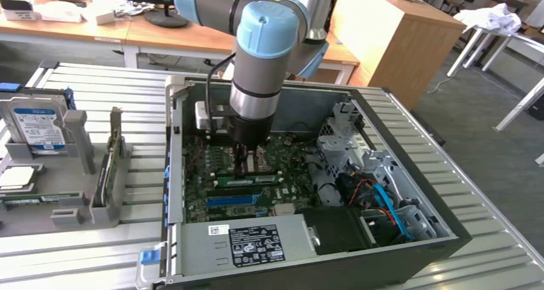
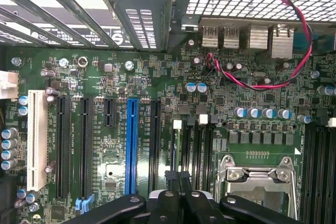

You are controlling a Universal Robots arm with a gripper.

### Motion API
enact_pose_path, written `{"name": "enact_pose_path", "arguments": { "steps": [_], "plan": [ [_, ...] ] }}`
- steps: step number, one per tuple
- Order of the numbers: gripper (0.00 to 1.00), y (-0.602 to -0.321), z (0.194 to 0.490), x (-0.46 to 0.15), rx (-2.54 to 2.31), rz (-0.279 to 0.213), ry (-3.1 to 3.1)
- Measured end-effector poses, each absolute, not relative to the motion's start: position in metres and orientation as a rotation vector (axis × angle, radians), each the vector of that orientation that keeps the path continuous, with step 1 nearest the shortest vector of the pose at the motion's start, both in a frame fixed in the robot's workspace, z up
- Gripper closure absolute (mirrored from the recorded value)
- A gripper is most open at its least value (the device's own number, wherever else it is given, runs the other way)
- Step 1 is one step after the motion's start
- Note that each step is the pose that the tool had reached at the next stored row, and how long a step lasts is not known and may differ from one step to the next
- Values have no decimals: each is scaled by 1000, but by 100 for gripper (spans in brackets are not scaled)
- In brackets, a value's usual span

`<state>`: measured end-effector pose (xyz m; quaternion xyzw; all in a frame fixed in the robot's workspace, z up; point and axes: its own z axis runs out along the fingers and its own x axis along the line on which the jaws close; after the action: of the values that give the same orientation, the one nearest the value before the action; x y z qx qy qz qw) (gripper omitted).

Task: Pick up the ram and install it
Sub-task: 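Press down the ram until it locks into place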

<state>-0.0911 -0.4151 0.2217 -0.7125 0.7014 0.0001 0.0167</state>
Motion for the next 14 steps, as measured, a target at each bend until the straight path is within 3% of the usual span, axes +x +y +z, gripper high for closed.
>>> {"name": "enact_pose_path", "arguments": {
  "steps": [7, 14],
  "plan": [
    [89, -415, 223, -91, -2213, 1, 2179],
    [89, -415, 244, -91, -2215, 1, 2180]
  ]
}}
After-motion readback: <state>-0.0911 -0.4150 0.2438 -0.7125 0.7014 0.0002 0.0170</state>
